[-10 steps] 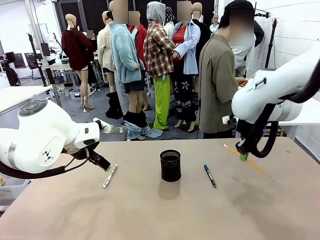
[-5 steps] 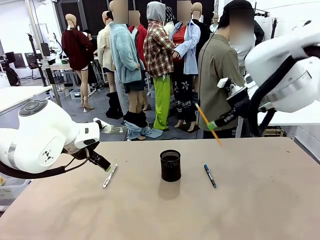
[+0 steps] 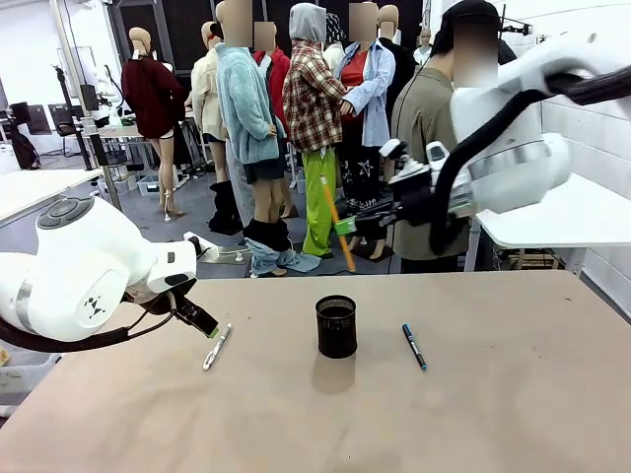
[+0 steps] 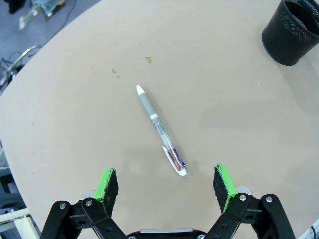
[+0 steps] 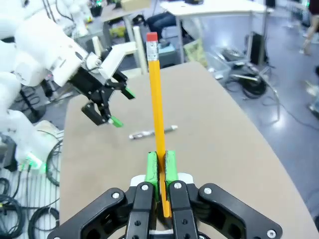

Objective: Place the pens into the pen holder.
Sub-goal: Pick up a writing instrument from the table and place it into the Pen holder.

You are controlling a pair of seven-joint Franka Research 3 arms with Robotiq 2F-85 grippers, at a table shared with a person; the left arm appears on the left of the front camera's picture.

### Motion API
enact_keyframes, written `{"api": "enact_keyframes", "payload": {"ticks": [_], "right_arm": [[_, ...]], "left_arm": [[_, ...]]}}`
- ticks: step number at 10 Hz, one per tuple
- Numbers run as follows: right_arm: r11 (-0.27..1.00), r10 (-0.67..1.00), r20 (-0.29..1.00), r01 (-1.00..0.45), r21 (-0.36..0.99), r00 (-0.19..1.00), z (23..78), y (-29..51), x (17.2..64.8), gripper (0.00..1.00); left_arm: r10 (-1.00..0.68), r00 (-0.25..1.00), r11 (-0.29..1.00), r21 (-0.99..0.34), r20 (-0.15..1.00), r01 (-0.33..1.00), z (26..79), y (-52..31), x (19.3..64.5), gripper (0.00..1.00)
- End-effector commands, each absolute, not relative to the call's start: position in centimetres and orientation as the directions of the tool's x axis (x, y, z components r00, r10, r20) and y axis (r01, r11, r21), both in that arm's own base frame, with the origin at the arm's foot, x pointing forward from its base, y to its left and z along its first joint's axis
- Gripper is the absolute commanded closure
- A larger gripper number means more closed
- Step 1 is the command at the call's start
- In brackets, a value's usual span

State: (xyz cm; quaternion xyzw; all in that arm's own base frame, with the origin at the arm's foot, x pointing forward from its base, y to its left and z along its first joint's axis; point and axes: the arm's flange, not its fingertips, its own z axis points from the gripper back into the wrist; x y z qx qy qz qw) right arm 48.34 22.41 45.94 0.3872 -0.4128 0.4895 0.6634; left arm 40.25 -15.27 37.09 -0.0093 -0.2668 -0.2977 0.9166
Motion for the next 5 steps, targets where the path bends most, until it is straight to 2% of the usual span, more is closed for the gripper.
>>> {"api": "enact_keyframes", "payload": {"ticks": [1,2,5], "right_arm": [[0.213,0.289,0.941,-0.97,0.115,0.176,45.2,22.1,50.0,1.0],[0.221,0.33,0.927,-0.969,0.11,0.18,45.9,22.4,48.3,1.0],[0.223,0.289,0.943,-0.97,0.101,0.165,44.3,23.0,49.0,1.0]], "left_arm": [[-0.537,0.682,0.825,0.139,0.496,0.548,37.1,-15.1,40.3,0.0],[-0.537,0.682,0.825,0.139,0.496,0.548,37.1,-15.1,40.3,0.0],[-0.537,0.682,0.825,0.139,0.496,0.548,37.1,-15.1,40.3,0.0]]}}
